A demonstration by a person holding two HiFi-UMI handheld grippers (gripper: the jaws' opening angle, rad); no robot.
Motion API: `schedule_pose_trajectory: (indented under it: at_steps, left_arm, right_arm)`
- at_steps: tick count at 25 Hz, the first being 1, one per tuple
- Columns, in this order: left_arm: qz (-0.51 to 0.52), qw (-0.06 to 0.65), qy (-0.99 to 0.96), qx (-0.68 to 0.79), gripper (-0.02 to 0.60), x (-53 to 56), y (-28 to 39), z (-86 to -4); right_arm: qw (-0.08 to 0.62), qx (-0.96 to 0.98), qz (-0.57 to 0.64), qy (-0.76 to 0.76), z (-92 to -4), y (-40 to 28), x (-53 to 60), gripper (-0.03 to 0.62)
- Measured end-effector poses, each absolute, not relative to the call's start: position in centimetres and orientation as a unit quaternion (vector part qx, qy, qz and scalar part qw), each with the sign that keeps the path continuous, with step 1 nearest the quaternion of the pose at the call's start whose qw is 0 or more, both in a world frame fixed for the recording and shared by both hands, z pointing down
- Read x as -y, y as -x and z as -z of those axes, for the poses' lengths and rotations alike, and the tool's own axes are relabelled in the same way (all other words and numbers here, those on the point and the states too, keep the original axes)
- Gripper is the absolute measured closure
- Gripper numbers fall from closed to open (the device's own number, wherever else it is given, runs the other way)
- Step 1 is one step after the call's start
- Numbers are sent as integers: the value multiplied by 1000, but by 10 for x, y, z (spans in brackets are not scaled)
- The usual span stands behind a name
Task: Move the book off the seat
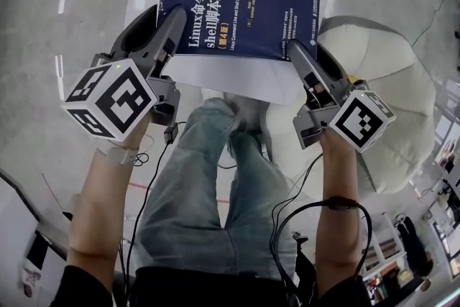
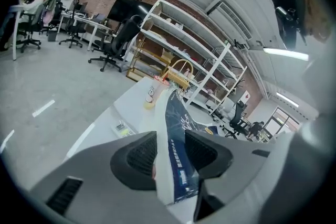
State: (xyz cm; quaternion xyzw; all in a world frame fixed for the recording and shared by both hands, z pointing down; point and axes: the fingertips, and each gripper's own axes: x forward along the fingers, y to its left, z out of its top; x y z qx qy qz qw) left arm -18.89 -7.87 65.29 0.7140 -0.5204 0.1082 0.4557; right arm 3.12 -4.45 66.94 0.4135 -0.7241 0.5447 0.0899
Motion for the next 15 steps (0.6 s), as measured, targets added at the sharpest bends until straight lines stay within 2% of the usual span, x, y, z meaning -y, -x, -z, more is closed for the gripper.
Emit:
schedule_pose_trajectory:
  at_steps: [7,15]
  left_arm:
    - [-103,460,-722,506,410,76,188,-654]
    - [-113,501,-710,482,410,72,188,-667]
  right_arm:
    - [91,726,-539,-417,-667,-30,45,333]
    - [131,715,-536,-429,-657,-30,48,333]
